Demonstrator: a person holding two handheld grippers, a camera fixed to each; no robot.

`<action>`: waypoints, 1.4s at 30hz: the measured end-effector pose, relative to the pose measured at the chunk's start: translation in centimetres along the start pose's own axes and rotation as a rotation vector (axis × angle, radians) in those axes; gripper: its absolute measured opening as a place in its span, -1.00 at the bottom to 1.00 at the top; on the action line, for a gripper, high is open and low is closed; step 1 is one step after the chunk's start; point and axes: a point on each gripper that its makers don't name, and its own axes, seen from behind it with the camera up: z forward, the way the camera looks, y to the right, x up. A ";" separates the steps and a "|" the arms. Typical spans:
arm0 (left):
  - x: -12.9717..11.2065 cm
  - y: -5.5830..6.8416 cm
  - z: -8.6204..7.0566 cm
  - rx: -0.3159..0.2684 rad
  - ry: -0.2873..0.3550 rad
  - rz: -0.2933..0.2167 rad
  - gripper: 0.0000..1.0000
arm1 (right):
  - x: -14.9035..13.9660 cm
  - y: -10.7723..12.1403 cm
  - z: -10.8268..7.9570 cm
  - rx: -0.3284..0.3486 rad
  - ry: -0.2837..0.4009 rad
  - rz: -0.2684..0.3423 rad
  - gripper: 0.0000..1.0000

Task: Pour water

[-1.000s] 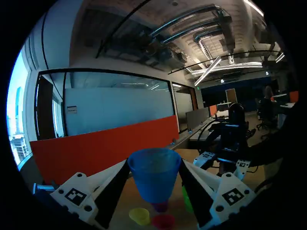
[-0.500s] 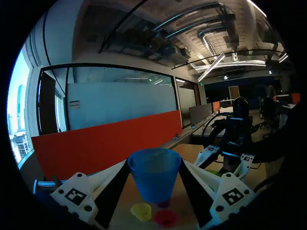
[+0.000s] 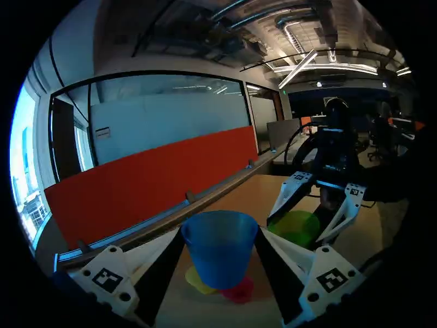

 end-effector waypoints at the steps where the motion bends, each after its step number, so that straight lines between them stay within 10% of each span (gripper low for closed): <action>1: -0.3 0.1 0.1 -0.003 -0.008 -0.003 0.74 | -0.2 0.0 -0.1 0.001 -0.008 0.001 0.89; 42: -12.1 6.1 -0.3 -0.176 -0.360 0.049 0.77 | -8.8 -0.5 -4.2 0.033 -0.293 0.019 0.90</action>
